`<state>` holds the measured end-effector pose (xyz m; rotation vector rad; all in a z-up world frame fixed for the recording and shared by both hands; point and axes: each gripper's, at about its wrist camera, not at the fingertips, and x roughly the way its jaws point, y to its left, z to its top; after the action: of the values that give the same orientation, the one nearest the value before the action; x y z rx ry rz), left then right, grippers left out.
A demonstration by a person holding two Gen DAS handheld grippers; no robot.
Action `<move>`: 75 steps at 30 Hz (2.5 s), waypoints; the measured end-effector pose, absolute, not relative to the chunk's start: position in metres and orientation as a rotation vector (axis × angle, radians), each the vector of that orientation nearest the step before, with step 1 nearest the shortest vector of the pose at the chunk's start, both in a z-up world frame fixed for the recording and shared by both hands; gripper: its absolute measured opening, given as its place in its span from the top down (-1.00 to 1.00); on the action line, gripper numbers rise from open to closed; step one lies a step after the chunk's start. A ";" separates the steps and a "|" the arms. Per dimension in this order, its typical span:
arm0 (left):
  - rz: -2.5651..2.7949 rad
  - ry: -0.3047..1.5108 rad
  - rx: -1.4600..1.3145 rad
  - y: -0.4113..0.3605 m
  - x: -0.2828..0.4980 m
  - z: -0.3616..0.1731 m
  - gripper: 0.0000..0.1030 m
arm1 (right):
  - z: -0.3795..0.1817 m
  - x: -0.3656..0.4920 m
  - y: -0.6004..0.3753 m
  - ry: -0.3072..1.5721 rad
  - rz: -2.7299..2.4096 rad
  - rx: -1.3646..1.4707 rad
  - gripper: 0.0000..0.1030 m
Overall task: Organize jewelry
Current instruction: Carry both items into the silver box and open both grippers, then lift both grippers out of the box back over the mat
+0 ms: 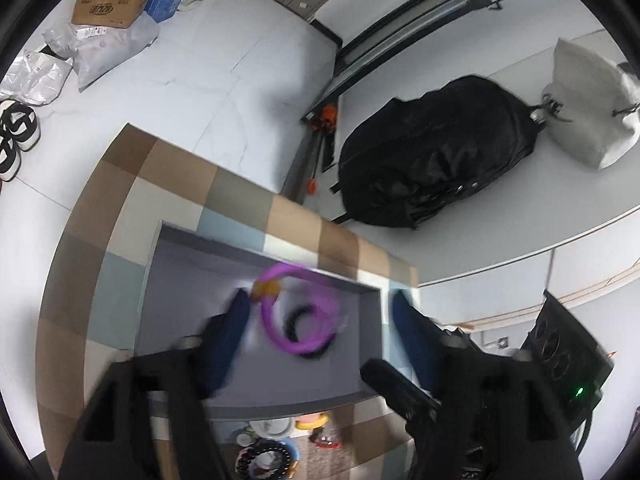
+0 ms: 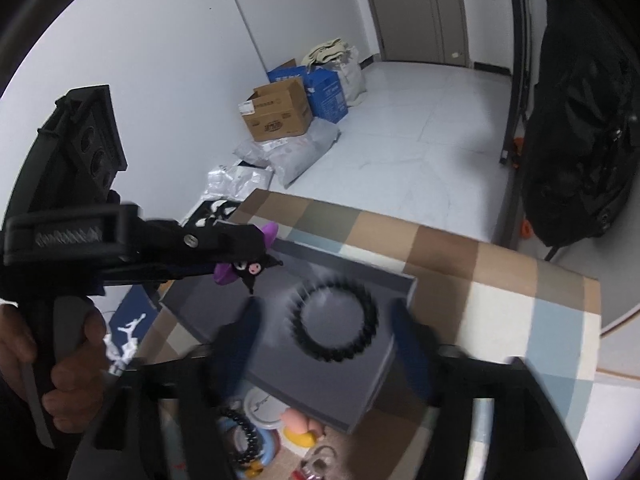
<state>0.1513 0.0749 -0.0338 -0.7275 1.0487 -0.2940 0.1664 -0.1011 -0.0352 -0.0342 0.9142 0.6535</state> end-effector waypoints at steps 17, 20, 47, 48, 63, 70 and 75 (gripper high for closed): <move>-0.149 0.913 -0.503 0.067 0.120 -0.009 -0.57 | -0.019 0.141 -0.112 0.847 0.588 -0.053 -1.00; -0.105 0.874 -0.437 0.066 0.109 -0.004 -0.57 | -0.016 0.131 -0.118 0.828 0.573 -0.042 -1.00; 0.064 0.848 -0.239 0.045 0.018 -0.013 -0.78 | -0.010 0.045 -0.140 0.747 0.584 0.023 -1.00; 0.063 0.849 -0.236 0.045 0.017 -0.015 -0.78 | -0.012 0.044 -0.141 0.759 0.579 0.030 -1.00; -0.039 1.043 -0.244 0.037 0.005 -0.054 -0.78 | -0.035 0.025 -0.156 0.848 0.512 0.050 -1.00; -0.083 1.092 -0.241 0.029 0.003 -0.062 -0.77 | -0.041 0.018 -0.155 0.870 0.511 0.050 -1.00; -0.087 1.101 -0.218 0.026 0.001 -0.065 -0.53 | -0.040 0.017 -0.152 0.862 0.509 0.020 -1.00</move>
<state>0.0006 0.0261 -0.0652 -0.2178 1.1011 -0.0868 0.0166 -0.1517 -0.0396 0.0201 0.8615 0.5094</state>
